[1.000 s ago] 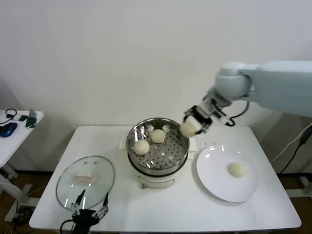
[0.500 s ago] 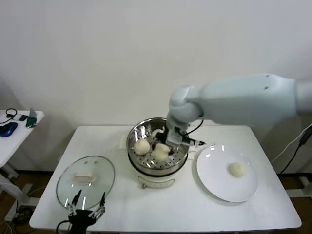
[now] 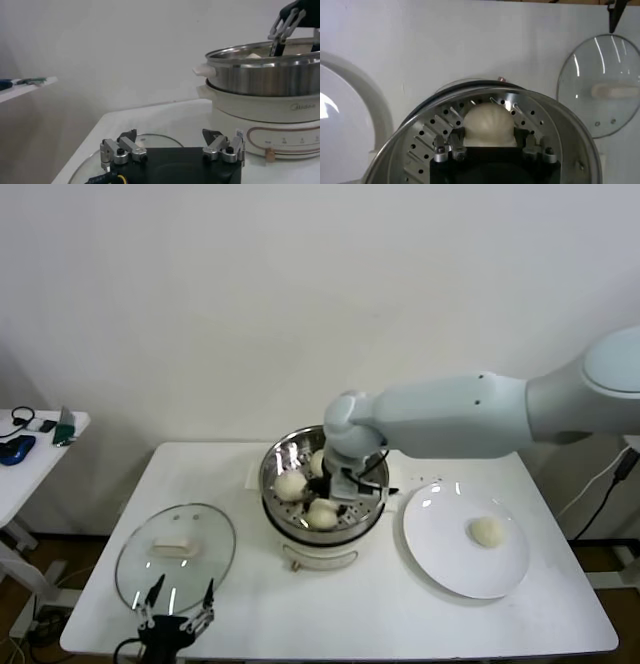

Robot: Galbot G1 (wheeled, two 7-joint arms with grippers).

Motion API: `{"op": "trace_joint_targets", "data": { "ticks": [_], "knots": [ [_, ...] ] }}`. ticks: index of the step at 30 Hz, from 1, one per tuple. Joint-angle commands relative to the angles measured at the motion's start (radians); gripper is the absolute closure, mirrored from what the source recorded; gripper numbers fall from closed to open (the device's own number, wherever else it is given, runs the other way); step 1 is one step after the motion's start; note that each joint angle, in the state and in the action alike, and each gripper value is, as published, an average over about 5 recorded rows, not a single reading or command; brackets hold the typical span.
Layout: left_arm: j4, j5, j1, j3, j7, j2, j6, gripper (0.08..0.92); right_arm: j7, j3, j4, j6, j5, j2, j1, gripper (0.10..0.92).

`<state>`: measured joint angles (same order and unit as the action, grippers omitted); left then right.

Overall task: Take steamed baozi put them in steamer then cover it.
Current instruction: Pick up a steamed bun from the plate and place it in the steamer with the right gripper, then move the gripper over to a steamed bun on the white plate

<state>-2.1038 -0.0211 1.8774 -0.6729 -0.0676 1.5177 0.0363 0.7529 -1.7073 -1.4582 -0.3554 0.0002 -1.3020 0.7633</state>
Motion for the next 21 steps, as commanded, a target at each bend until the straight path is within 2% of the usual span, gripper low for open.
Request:
{"op": "trace_joint_targets", "data": {
  "ticks": [1,6,11,15,19,21],
  "knots": [
    [0.000,0.000,0.001,0.000,0.000,0.001,0.000,0.177,-0.003,0.004,0.056,-0.029,-0.011,-0.025,-0.041,0.341],
    [-0.002,0.000,0.001,0.004,0.000,0.000,0.002,0.177,0.013,0.000,0.060,-0.043,0.042,-0.014,-0.013,0.231],
    [-0.004,-0.001,0.000,0.008,0.000,0.000,0.002,0.177,0.058,0.014,0.067,-0.051,0.133,0.053,0.072,0.204],
    [-0.006,-0.003,0.000,0.011,-0.001,-0.001,0.002,0.177,0.128,-0.026,0.086,0.008,0.338,0.166,0.199,0.203],
    [-0.005,-0.003,-0.002,0.010,-0.001,-0.005,0.002,0.177,0.170,-0.150,0.076,0.161,0.606,0.308,0.345,0.202],
    [-0.002,-0.002,-0.004,0.009,-0.001,-0.008,0.002,0.177,0.188,-0.210,0.049,0.249,0.657,0.386,0.402,0.203]
  ]
}}
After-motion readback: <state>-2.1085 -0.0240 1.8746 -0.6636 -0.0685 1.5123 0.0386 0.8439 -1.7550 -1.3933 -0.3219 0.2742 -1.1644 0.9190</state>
